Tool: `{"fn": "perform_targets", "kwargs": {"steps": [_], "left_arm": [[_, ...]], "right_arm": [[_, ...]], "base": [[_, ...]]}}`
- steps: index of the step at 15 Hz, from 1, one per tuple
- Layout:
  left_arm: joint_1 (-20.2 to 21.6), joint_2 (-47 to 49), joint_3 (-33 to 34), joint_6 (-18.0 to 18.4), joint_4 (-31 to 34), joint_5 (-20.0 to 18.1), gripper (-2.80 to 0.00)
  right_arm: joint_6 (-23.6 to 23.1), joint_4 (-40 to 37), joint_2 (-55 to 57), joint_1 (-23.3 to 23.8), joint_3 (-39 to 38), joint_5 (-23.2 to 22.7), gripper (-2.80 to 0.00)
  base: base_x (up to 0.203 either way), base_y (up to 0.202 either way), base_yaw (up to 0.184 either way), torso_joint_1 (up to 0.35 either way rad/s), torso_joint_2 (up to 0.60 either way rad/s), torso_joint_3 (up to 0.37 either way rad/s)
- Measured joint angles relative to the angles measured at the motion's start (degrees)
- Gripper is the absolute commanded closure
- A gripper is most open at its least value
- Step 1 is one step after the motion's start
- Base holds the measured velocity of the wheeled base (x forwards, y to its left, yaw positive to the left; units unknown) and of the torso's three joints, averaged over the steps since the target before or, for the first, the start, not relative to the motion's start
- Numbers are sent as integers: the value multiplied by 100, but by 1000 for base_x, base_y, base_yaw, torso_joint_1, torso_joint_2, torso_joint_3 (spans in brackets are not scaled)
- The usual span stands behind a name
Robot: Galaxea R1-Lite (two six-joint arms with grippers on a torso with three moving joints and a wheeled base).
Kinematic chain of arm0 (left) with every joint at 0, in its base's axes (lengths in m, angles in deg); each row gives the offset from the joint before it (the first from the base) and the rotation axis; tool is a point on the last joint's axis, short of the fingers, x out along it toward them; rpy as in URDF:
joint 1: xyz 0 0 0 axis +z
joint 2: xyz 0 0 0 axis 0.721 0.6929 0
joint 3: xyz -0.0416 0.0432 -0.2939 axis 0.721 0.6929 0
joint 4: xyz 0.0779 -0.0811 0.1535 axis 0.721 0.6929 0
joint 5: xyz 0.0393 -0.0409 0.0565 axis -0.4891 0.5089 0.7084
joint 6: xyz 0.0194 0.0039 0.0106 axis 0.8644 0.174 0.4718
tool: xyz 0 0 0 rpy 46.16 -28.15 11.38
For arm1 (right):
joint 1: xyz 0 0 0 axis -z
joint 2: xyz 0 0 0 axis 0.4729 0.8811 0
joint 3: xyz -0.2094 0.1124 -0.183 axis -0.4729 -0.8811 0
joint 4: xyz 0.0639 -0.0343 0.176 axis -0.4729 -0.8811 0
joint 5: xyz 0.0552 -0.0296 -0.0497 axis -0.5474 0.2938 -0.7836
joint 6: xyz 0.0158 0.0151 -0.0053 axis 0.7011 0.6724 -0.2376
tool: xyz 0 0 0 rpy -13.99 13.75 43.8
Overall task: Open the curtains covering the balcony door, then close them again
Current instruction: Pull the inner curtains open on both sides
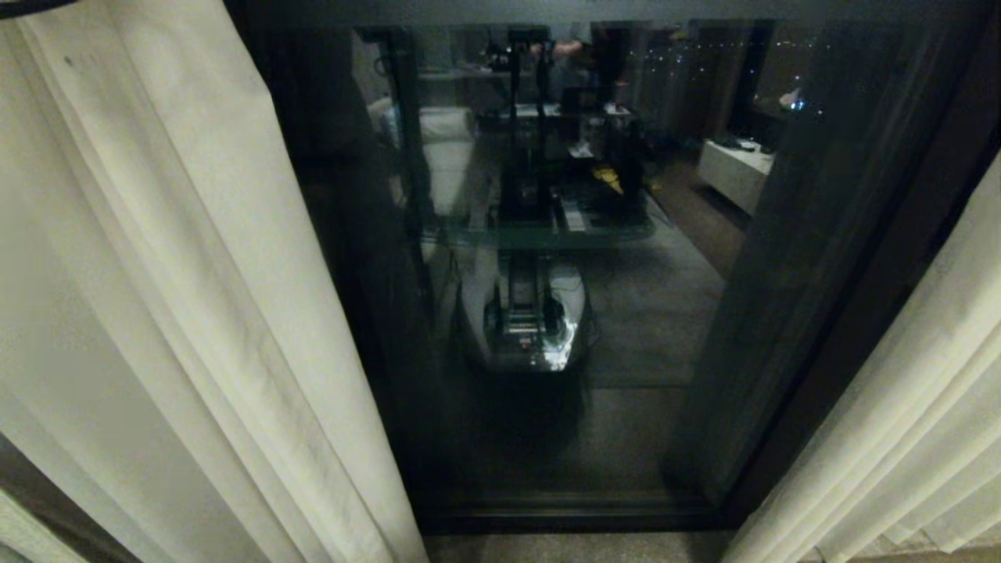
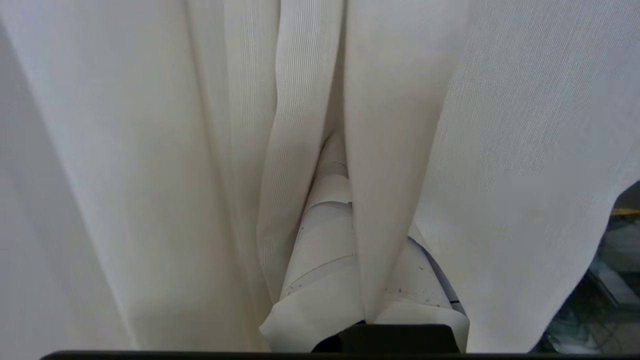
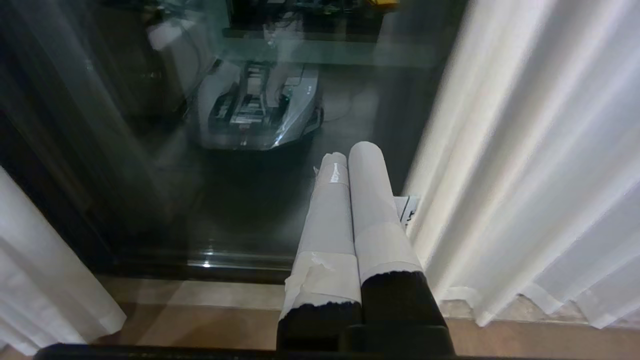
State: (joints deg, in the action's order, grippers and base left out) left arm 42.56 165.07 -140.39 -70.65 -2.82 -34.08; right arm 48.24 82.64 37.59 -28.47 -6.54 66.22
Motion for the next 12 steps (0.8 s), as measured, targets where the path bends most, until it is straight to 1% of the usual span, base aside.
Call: {"fn": "perform_targets", "kwargs": {"steps": [2, 4, 9, 12], "left_arm": [[-1, 0, 2, 2, 2, -2, 0], [-1, -6, 9, 2, -9, 0, 0], [-15, -17, 13, 2, -1, -2, 0], [-15, -75, 130, -1, -11, -5, 0]], "right_arm": [[-2, -2, 0, 0, 0, 0, 0], [-1, 0, 0, 2, 0, 0, 0], [0, -5, 0, -5, 0, 0, 0], [0, -2, 0, 2, 0, 2, 0]], "base": [[0, 186, -5, 5, 1, 3], [0, 127, -1, 2, 6, 1], [0, 0, 0, 0, 0, 0], [0, 0, 0, 0, 0, 0]]}}
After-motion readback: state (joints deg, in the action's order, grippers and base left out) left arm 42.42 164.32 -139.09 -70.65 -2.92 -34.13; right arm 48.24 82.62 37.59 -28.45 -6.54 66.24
